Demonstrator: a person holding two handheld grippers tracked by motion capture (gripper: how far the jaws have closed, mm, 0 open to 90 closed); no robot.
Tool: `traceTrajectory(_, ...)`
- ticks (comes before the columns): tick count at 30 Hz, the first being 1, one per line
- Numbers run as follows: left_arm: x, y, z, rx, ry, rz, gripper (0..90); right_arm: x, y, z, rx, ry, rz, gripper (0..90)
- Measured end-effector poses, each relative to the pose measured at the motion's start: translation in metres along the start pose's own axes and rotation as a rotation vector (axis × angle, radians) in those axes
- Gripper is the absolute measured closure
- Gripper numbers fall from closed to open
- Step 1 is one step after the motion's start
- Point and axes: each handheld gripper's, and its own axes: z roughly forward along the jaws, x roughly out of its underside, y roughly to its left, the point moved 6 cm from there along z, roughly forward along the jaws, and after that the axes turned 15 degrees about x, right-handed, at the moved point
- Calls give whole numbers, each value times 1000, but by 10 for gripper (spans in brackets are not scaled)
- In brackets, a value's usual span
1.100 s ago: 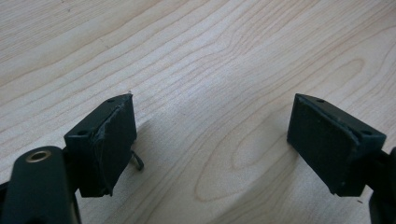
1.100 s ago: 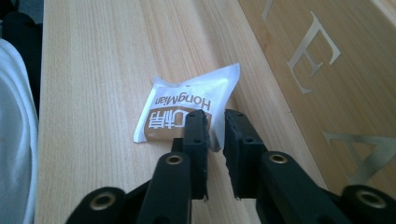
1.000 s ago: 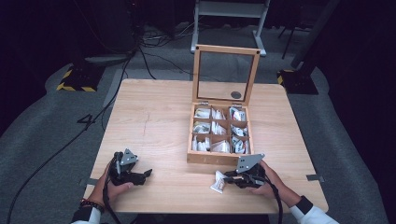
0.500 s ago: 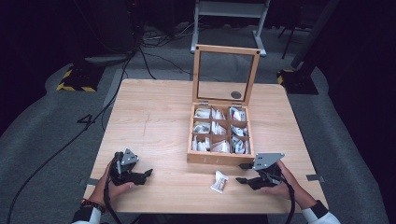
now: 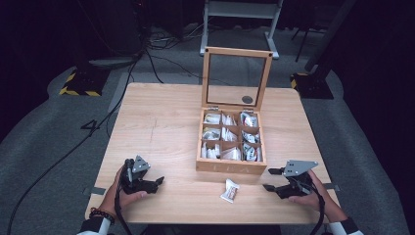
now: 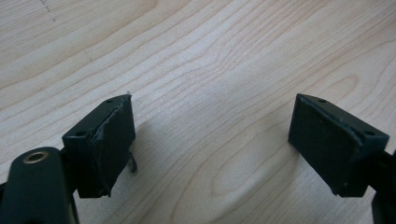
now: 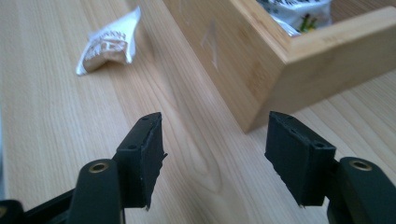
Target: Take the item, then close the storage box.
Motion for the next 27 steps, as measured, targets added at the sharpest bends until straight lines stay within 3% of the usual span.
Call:
traceTrajectory(6, -3, -5, 4, 16, 5, 16, 152, 16, -20, 2, 88, 41, 42, 356)
traceTrajectory(10, -6, -9, 7, 10, 12, 58, 152, 18, -34, 2, 127, 54, 117, 339)
traceTrajectory(12, -8, -8, 6, 4, 38, 57, 152, 18, -36, 2, 138, 56, 129, 337)
traceTrajectory(15, -11, -7, 8, 4, 38, 55, 163, 19, -40, 2, 155, 57, 142, 314)
traceTrajectory(18, -15, -4, 8, 62, 9, 16, 171, 20, -45, 1, 168, 51, 161, 311)
traceTrajectory(23, -27, 1, 8, 136, -43, 13, 174, 20, -58, 0, 193, 25, 223, 321)
traceTrajectory(25, -31, 3, 10, 151, -42, 8, 177, 18, -66, 0, 217, 20, 261, 326)
traceTrajectory(27, -36, 5, 14, 143, -36, 18, 182, 17, -69, -1, 226, 17, 263, 326)
